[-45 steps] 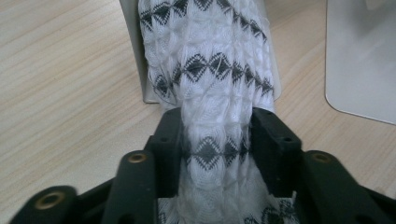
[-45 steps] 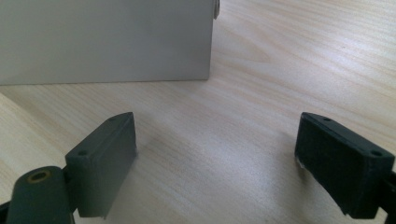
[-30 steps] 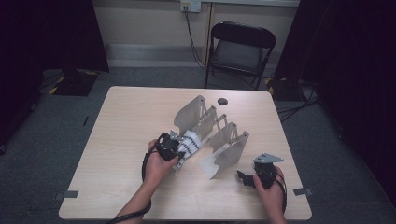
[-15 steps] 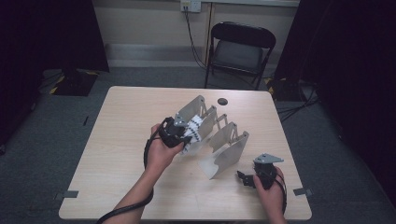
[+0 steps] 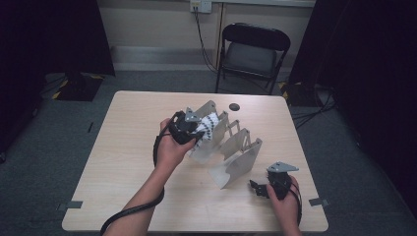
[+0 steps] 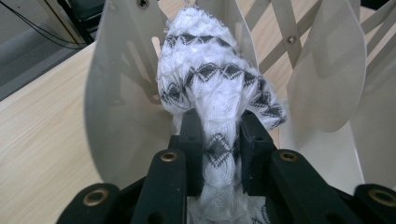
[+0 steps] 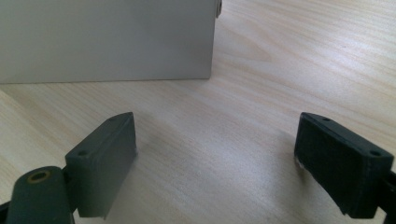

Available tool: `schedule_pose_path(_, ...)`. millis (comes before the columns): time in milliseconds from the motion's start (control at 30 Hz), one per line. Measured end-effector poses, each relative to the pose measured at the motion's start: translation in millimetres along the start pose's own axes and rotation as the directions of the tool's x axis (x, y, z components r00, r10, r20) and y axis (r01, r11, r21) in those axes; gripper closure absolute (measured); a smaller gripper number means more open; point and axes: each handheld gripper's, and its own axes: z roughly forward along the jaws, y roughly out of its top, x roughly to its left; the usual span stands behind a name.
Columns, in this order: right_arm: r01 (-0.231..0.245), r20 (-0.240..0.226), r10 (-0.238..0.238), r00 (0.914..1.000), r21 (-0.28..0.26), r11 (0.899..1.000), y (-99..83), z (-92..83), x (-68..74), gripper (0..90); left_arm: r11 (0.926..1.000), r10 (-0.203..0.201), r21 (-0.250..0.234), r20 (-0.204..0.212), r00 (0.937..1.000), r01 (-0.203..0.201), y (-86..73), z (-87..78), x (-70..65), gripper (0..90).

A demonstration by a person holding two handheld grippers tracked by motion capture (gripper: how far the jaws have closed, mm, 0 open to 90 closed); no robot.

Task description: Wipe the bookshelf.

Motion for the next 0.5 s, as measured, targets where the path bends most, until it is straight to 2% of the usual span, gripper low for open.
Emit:
schedule_pose_path(100,0.000,0.000,0.000,1.0000,0.000,1.000,0.0,0.0,0.0,12.3,1.0000,-0.005,0.008,0.003,1.0000,0.005,-6.1,7.3,-2.4,75.0)
schedule_pose_path(200,0.000,0.000,0.000,1.0000,0.000,1.000,0.0,0.0,0.0,12.3,0.9992,0.000,0.041,0.011,0.9999,-0.001,-15.6,14.9,-3.9,75.1)
schedule_pose_path(367,0.000,0.000,0.000,1.0000,0.000,1.000,0.0,0.0,0.0,12.3,0.9977,-0.004,0.068,0.027,0.9996,0.002,-30.5,27.9,-6.8,75.0)
schedule_pose_path(400,0.000,0.000,0.000,1.0000,0.000,1.000,0.0,0.0,0.0,12.3,0.9976,-0.018,0.067,0.034,0.9993,0.015,-34.2,31.5,-8.2,75.0)
schedule_pose_path(500,0.001,0.000,-0.001,1.0000,0.000,1.000,0.0,0.0,0.0,12.3,0.9967,-0.024,0.079,0.048,0.9986,0.020,-41.5,39.3,-10.7,75.0)
